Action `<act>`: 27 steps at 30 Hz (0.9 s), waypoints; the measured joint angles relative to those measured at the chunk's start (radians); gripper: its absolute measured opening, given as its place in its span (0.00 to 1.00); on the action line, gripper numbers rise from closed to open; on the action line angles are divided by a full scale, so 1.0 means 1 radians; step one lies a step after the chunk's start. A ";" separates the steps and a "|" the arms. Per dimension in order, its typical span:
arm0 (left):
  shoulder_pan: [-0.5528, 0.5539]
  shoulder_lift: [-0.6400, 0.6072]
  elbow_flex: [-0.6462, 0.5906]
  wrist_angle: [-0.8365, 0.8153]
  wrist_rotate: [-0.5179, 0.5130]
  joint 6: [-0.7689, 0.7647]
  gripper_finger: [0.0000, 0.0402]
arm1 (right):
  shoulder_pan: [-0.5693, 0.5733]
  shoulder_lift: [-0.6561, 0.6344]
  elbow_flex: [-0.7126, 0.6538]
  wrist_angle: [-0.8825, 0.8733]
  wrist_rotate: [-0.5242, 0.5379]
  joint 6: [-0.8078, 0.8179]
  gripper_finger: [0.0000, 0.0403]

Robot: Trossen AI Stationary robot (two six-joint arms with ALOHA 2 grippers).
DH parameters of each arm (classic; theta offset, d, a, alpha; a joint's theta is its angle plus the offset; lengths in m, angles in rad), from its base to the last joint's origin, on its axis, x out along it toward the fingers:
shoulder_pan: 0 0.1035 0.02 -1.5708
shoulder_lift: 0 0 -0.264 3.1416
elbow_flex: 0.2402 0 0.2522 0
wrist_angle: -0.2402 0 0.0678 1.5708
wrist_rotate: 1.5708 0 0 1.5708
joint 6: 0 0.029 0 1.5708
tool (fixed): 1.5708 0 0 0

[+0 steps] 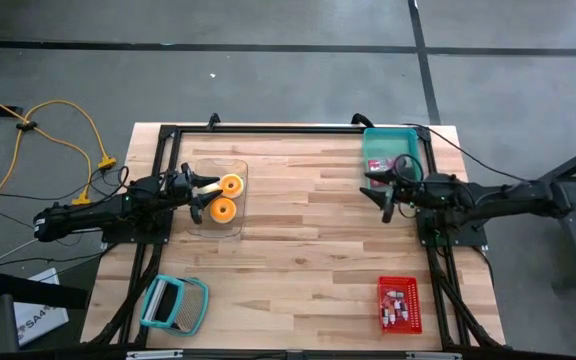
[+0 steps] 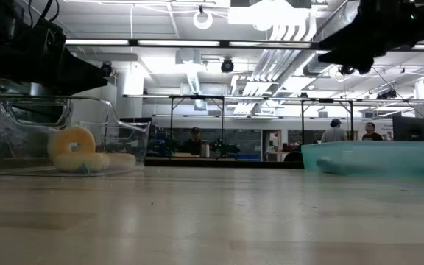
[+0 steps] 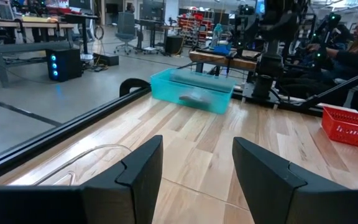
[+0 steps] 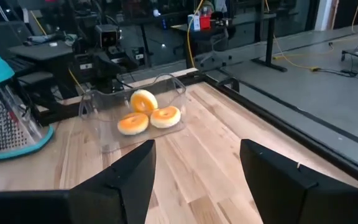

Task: Pick & Place Food Item
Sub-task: Return to Home Position

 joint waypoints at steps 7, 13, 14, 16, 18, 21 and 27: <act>0.000 0.000 0.000 0.000 0.000 0.000 0.47 | 0.000 -0.157 -0.143 0.062 -0.001 -0.001 0.55; 0.000 0.000 0.000 0.000 0.002 0.000 0.47 | 0.000 -0.271 -0.204 0.067 -0.005 -0.001 0.55; 0.000 0.000 0.000 -0.001 0.004 0.000 0.47 | 0.000 -0.289 -0.214 0.067 -0.005 -0.001 0.55; 0.000 0.000 0.000 -0.001 0.003 0.000 0.47 | 0.000 -0.324 -0.233 0.067 -0.005 -0.001 0.55; 0.000 0.000 0.000 -0.001 0.003 0.000 0.47 | 0.000 -0.356 -0.254 0.067 -0.005 -0.001 0.55; 0.000 0.000 0.000 -0.001 0.003 0.000 0.47 | 0.000 -0.405 -0.283 0.073 -0.009 -0.001 0.55; 0.000 0.000 0.000 -0.001 0.003 0.000 0.47 | 0.000 -0.483 -0.316 0.071 -0.028 -0.001 0.55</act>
